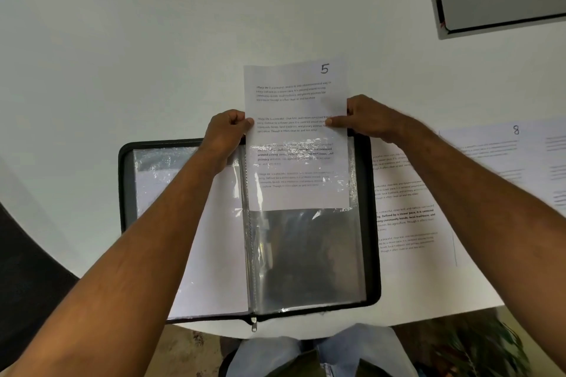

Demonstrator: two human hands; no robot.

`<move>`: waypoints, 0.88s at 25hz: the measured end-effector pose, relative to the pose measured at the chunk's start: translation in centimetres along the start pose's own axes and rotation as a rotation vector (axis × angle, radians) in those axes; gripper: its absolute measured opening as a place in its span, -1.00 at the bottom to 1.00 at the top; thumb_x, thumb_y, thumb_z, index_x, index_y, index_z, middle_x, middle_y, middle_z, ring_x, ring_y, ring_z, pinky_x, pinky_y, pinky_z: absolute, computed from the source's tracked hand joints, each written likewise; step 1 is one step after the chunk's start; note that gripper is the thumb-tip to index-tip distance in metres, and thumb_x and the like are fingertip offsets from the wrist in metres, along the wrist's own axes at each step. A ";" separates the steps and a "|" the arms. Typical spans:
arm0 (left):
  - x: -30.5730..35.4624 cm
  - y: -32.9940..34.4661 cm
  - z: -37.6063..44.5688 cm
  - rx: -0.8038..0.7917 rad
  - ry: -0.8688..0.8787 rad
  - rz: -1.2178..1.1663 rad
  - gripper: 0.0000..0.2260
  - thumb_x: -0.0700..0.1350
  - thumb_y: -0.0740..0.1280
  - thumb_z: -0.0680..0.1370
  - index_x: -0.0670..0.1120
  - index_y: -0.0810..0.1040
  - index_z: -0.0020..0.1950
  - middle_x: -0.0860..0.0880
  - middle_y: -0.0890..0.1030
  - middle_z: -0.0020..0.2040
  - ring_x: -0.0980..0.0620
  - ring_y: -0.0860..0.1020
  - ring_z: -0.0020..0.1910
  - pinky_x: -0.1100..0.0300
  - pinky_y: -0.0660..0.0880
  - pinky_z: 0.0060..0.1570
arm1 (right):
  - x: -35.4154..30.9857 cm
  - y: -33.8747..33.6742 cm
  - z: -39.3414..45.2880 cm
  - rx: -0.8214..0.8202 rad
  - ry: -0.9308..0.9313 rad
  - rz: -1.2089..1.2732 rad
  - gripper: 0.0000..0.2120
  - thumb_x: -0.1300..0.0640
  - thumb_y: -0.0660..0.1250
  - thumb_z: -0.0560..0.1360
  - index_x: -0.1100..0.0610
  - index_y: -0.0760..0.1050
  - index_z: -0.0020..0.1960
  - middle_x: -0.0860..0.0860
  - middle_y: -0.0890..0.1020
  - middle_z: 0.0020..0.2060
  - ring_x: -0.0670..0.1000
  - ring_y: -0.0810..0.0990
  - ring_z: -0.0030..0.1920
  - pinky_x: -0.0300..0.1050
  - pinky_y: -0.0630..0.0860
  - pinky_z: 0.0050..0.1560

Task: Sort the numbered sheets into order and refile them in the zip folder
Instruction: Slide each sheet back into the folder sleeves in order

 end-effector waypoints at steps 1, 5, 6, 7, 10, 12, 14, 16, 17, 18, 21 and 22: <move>0.0 0.1 0.0 -0.006 0.002 -0.016 -0.79 -0.17 0.36 0.65 -0.35 0.55 0.07 -0.24 0.70 0.08 -0.01 0.65 -0.11 0.07 0.67 -0.01 | 0.1 -0.1 0.0 -0.042 0.001 -0.036 -0.86 0.10 0.44 0.58 -0.02 0.56 -0.13 -0.14 0.61 -0.20 -0.23 0.60 -0.33 -0.48 0.41 -0.35; 0.3 0.1 -0.1 0.006 0.004 -0.046 -0.81 -0.21 0.35 0.65 -0.16 0.52 -0.17 -0.12 0.68 -0.11 0.08 0.64 -0.27 0.32 0.58 -0.29 | -0.4 0.0 0.2 -0.106 0.015 -0.166 -0.84 0.02 0.50 0.52 0.09 0.63 0.02 0.03 0.71 -0.02 -0.01 0.65 -0.07 -0.24 0.53 -0.06; 0.2 0.1 0.1 0.012 0.008 -0.029 -0.78 -0.21 0.35 0.65 -0.14 0.48 -0.20 -0.13 0.66 -0.13 0.04 0.62 -0.25 0.32 0.58 -0.28 | -0.5 0.1 0.1 -0.094 0.012 -0.140 -0.74 0.02 0.51 0.52 0.12 0.64 0.14 0.03 0.71 0.06 -0.01 0.67 -0.01 -0.20 0.55 0.00; 0.1 0.0 0.2 0.011 0.013 -0.010 -0.77 -0.20 0.36 0.64 -0.14 0.46 -0.21 -0.15 0.64 -0.13 0.01 0.59 -0.22 0.29 0.59 -0.24 | -0.7 0.3 0.1 -0.062 -0.002 -0.078 -0.67 0.03 0.50 0.53 0.12 0.61 0.25 0.00 0.70 0.12 -0.04 0.68 0.04 -0.21 0.57 0.05; -0.4 -0.3 0.4 -0.030 0.021 0.071 -0.79 -0.15 0.40 0.63 -0.21 0.51 -0.16 -0.29 0.65 -0.09 -0.05 0.58 -0.16 0.06 0.60 -0.10 | -1.2 0.6 0.1 0.100 -0.078 0.137 -0.70 0.09 0.43 0.59 0.09 0.57 0.31 -0.06 0.68 0.13 -0.16 0.69 0.01 -0.29 0.61 -0.07; -0.6 -0.3 0.3 -0.042 0.020 0.098 -0.75 -0.12 0.40 0.62 -0.12 0.50 -0.24 -0.22 0.67 -0.11 -0.05 0.57 -0.17 0.11 0.53 -0.21 | -1.4 0.6 0.5 0.181 -0.103 0.202 -0.71 0.15 0.41 0.61 0.10 0.55 0.32 -0.03 0.68 0.13 -0.15 0.69 0.00 -0.24 0.64 -0.06; -0.7 -0.2 0.3 -0.043 0.026 0.101 -0.76 -0.12 0.40 0.62 -0.08 0.52 -0.24 -0.19 0.69 -0.09 -0.05 0.59 -0.15 0.05 0.56 -0.16 | -1.2 0.4 0.8 0.203 -0.101 0.168 -0.68 0.20 0.41 0.60 0.10 0.53 0.34 0.00 0.67 0.16 -0.06 0.68 0.07 -0.12 0.64 0.06; -0.8 -0.1 0.4 -0.038 0.037 0.079 -0.85 -0.13 0.41 0.62 -0.18 0.58 -0.11 -0.21 0.70 -0.03 -0.02 0.62 -0.14 -0.02 0.61 -0.03 | -1.1 0.3 0.8 0.165 -0.094 0.095 -0.70 0.21 0.42 0.59 0.10 0.53 0.31 0.03 0.67 0.16 0.00 0.67 0.10 -0.08 0.63 0.09; -0.7 -0.1 0.4 -0.034 0.042 0.052 -0.86 -0.15 0.40 0.62 -0.22 0.60 -0.03 -0.19 0.70 -0.04 0.03 0.64 -0.15 0.02 0.64 -0.03 | -1.0 0.2 0.7 0.133 -0.092 0.058 -0.72 0.20 0.43 0.59 0.12 0.54 0.29 0.04 0.68 0.15 0.04 0.67 0.11 -0.06 0.62 0.10; -0.6 0.0 0.3 -0.029 0.045 0.020 -0.87 -0.17 0.40 0.63 -0.24 0.60 0.02 -0.13 0.70 -0.06 0.09 0.66 -0.18 0.15 0.64 -0.10 | -0.9 0.0 0.8 0.101 -0.090 0.013 -0.73 0.19 0.43 0.58 0.14 0.56 0.27 0.07 0.69 0.14 0.08 0.68 0.11 -0.03 0.62 0.10; -0.3 0.1 0.2 -0.023 0.055 -0.039 -0.89 -0.20 0.38 0.63 -0.25 0.58 0.05 -0.07 0.66 -0.11 0.18 0.65 -0.28 0.34 0.57 -0.24 | -0.7 0.0 0.9 0.001 -0.074 -0.138 -0.80 0.16 0.45 0.58 0.14 0.58 0.18 0.09 0.70 0.09 0.16 0.68 0.09 0.07 0.63 0.15; -0.3 0.1 0.3 -0.017 0.056 -0.037 -0.88 -0.20 0.38 0.63 -0.26 0.57 0.04 -0.10 0.63 -0.12 0.14 0.63 -0.26 0.33 0.58 -0.24 | -0.7 0.0 1.0 -0.030 -0.066 -0.176 -0.80 0.15 0.46 0.57 0.14 0.58 0.18 0.08 0.70 0.09 0.14 0.68 0.09 0.10 0.62 0.17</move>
Point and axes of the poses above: each hand's wrist, its own z-axis towards the middle knuckle, its own y-axis out of the palm, x = y × z, the point moved 1 cm from there along z, towards the middle knuckle
